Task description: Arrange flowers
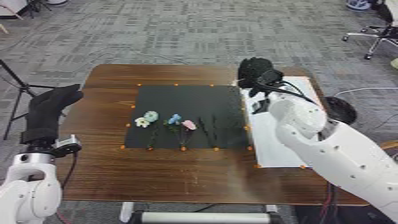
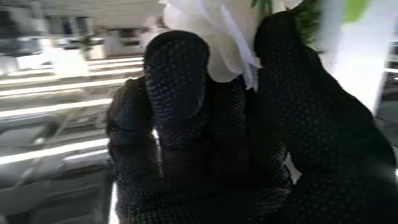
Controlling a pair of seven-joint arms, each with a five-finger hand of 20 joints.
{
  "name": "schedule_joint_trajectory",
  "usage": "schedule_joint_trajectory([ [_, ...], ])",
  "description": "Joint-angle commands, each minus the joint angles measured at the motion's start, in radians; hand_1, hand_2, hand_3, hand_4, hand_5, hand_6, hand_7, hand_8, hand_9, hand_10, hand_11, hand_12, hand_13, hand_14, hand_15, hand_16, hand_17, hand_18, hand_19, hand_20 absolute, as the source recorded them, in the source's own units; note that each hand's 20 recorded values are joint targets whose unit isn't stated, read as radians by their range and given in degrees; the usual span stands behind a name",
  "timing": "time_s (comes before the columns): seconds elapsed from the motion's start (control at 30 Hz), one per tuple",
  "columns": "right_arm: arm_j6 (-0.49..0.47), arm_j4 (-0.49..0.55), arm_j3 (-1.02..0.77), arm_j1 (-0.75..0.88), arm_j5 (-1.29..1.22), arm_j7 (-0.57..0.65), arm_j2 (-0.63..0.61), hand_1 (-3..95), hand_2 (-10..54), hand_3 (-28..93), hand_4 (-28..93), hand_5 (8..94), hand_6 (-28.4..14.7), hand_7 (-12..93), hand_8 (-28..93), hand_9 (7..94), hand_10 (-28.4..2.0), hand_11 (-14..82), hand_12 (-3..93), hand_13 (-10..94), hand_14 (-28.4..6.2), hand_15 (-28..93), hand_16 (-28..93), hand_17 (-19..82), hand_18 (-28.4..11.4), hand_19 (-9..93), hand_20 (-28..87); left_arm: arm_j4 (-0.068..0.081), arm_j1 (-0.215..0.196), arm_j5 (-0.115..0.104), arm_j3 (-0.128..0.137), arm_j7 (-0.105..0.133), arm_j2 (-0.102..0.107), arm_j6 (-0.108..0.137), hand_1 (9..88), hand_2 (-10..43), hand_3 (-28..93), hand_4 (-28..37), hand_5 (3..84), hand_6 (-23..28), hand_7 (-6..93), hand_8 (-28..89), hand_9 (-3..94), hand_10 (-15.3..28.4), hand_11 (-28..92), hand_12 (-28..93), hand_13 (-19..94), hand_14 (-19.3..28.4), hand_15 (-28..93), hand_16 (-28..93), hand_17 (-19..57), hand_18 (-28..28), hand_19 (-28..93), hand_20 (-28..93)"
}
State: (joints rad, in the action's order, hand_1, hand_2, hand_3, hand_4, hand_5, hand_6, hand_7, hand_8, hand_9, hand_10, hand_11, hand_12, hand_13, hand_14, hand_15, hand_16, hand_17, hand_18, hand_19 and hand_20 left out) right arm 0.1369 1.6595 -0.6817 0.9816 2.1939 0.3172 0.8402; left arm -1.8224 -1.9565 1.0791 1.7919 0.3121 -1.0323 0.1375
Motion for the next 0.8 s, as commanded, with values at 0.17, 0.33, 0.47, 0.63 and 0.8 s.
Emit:
schedule_joint_trajectory([
  [0.17,-0.090,-0.016,0.101,0.038,0.030,-0.073,0.118,59.1,-9.5,57,-17,77.9,2.4,22,8,87.3,-10.1,9.0,31.8,74,-9.3,53,36,34,-22.0,74,58,0.008,0.017,-0.004,-0.024,-0.001,-0.015,-0.005,26.2,10.8,69,-28.3,54.3,2.8,15.5,-8,52.7,14.8,22,13,41,17.1,20,0,6.8,11.6,11,17],
  [0.33,-0.101,-0.033,0.088,0.058,0.028,-0.069,0.127,58.9,-9.5,58,-17,77.1,2.4,23,8,87.0,-10.1,9.0,32.1,73,-9.3,53,36,34,-21.8,74,58,0.005,0.008,-0.002,-0.020,-0.002,-0.019,-0.005,26.1,10.8,69,-28.3,54.3,2.9,15.4,-8,52.5,14.8,22,13,41,17.1,20,0,6.4,12.1,12,17],
  [0.47,-0.098,-0.046,0.080,0.070,0.024,-0.067,0.139,58.8,-9.5,58,-17,76.9,2.4,23,8,86.7,-10.2,9.1,31.9,73,-9.2,53,36,34,-21.7,73,58,0.007,0.004,-0.002,-0.021,-0.004,-0.022,-0.003,26.1,10.8,69,-28.3,54.1,2.8,15.4,-8,52.3,14.7,22,13,41,17.1,21,0,6.0,12.6,12,17],
  [0.63,-0.079,-0.065,0.073,0.072,0.028,-0.074,0.156,58.9,-9.5,58,-16,74.9,2.3,24,8,86.2,-9.8,7.4,33.3,73,-9.0,53,37,34,-21.5,73,58,0.006,0.005,0.000,-0.021,-0.004,-0.024,-0.004,26.2,10.9,69,-28.3,54.0,2.9,15.3,-8,52.2,14.7,22,13,41,17.2,21,0,6.0,12.6,13,17],
  [0.8,-0.072,-0.055,0.071,0.058,0.015,-0.070,0.139,58.6,-9.5,57,-15,71.8,1.8,24,8,83.8,-9.7,5.5,33.6,71,-8.8,50,42,33,-21.1,72,58,0.009,0.009,-0.003,-0.024,-0.003,-0.021,-0.010,25.8,11.2,69,-28.3,53.9,2.7,15.7,-8,52.1,14.7,22,13,41,17.2,21,0,5.7,13.0,13,18],
])
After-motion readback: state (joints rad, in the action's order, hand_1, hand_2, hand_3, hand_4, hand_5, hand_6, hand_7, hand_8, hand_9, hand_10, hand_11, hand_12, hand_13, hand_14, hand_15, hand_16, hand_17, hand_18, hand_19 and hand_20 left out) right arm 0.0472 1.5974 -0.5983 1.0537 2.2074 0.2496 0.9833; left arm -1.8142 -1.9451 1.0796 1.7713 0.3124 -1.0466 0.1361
